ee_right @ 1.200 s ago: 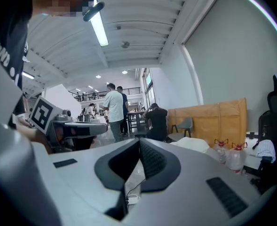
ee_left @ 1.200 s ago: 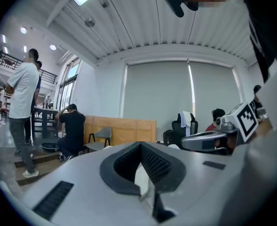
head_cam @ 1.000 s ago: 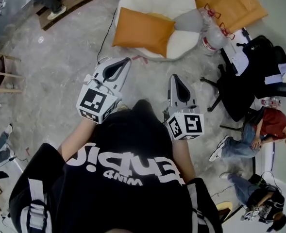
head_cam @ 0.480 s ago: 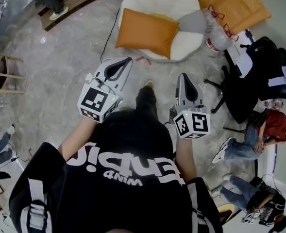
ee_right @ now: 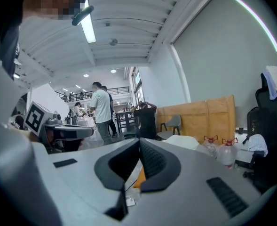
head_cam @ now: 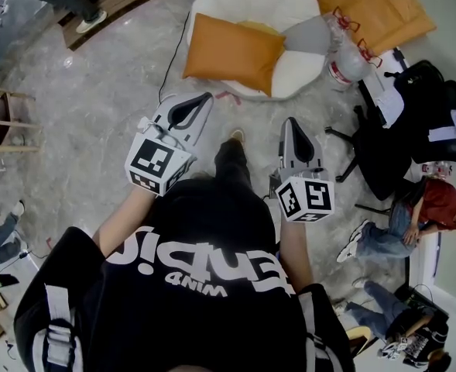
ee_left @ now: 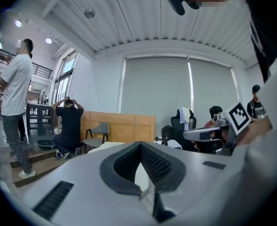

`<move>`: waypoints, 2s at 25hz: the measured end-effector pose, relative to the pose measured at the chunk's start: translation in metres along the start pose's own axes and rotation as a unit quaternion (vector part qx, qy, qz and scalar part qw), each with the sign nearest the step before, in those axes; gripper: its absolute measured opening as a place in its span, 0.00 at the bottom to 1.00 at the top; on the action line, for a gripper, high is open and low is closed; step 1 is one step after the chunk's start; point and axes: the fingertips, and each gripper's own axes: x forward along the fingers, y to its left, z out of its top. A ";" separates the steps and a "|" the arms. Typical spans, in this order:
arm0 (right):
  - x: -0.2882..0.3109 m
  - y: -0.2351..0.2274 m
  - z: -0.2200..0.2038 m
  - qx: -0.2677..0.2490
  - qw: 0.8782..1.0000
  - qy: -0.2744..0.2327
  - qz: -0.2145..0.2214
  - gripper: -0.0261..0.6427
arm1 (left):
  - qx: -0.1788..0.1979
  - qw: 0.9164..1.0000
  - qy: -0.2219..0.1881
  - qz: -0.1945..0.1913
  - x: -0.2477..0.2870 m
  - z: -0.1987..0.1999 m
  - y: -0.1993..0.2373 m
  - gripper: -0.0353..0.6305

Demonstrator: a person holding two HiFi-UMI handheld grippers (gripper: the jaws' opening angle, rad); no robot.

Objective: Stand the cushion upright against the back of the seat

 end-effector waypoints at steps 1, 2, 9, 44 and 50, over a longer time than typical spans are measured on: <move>0.003 -0.001 0.001 0.000 1.000 0.001 0.001 0.07 | -0.001 1.000 0.001 0.000 0.004 0.000 0.002 0.06; 0.006 -0.003 0.002 -0.001 1.000 0.002 0.003 0.07 | -0.001 1.000 0.002 0.000 0.008 0.001 0.003 0.06; 0.044 -0.029 0.010 0.002 1.000 0.008 0.012 0.07 | -0.004 1.000 0.008 0.001 0.051 0.007 0.021 0.06; 0.212 -0.204 0.066 0.007 0.998 0.015 0.066 0.07 | -0.011 0.998 0.024 0.049 0.279 0.063 0.087 0.06; 0.223 -0.209 0.060 0.014 0.998 0.026 0.061 0.07 | -0.016 0.998 0.033 0.043 0.292 0.060 0.095 0.06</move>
